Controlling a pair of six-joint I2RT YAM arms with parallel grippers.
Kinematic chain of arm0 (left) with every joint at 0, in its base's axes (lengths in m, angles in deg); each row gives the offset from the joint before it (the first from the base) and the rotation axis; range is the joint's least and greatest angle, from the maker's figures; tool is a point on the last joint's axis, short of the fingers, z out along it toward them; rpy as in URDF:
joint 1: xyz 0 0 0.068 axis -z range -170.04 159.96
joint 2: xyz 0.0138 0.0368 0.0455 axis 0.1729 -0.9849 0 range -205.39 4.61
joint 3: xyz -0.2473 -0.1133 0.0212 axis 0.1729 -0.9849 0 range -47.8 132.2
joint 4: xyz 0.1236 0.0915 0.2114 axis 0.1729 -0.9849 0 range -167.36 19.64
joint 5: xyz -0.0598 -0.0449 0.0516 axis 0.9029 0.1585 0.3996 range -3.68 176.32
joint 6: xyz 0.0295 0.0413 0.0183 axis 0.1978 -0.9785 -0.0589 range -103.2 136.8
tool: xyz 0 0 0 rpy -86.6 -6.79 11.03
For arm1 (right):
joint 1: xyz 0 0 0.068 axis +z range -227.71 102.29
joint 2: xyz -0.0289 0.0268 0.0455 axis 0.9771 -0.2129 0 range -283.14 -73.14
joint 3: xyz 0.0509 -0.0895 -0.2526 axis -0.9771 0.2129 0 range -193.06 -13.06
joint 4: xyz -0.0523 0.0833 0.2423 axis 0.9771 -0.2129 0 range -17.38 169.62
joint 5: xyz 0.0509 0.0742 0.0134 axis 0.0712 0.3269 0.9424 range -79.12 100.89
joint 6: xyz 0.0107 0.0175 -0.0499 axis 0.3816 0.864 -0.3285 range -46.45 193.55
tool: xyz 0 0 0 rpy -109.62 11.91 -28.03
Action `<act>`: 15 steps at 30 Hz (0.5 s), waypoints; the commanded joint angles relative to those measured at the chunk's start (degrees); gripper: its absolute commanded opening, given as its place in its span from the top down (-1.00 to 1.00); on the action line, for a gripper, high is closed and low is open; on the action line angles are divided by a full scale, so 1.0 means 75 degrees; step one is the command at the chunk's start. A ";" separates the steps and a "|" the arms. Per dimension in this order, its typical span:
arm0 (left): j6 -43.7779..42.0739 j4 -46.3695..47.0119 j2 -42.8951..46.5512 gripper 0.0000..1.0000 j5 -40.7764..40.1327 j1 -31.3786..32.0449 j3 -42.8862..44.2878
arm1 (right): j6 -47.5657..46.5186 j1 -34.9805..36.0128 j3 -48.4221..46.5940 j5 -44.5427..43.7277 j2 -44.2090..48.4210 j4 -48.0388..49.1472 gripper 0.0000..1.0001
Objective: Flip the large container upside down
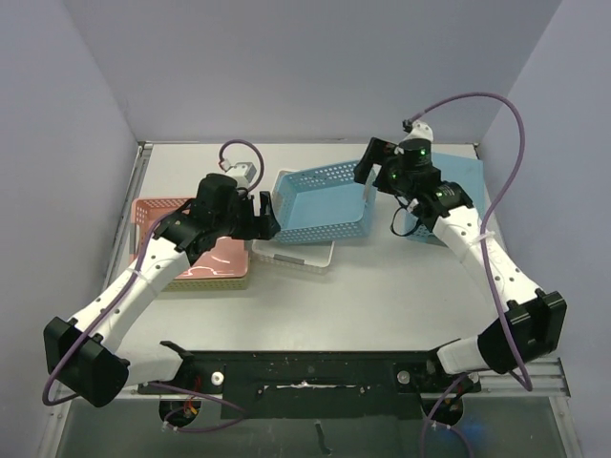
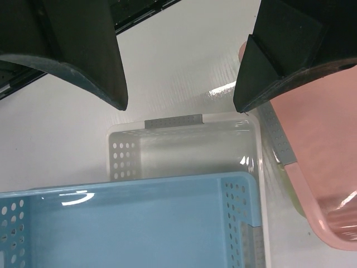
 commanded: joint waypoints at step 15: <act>-0.0417 -0.0219 0.0234 -0.55 -0.0157 0.0005 0.0374 | 0.0602 0.0870 -0.1592 -0.2321 -0.1443 -0.2281 -0.02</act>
